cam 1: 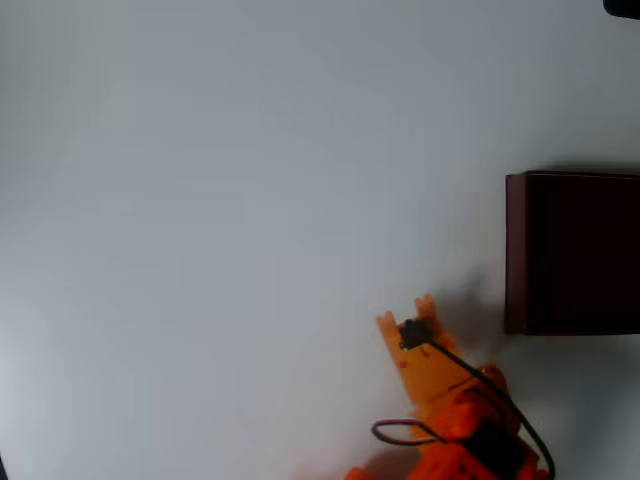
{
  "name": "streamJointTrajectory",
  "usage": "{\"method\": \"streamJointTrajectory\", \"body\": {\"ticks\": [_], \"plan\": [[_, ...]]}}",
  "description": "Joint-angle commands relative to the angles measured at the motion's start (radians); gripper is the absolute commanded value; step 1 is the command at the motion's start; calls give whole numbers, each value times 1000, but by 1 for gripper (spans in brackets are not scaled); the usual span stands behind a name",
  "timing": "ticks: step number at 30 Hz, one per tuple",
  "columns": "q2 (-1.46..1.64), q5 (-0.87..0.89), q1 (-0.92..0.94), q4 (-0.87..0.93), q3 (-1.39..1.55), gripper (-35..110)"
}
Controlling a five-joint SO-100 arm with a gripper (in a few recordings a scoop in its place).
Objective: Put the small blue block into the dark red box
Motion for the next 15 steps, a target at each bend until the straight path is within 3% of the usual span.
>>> {"method": "streamJointTrajectory", "body": {"ticks": [1, 11, 15], "plan": [[-37, -28, 63, -11, -58, 26], [-152, -55, 106, -5, -118, 25], [-222, -28, 124, 14, -150, 13]]}}
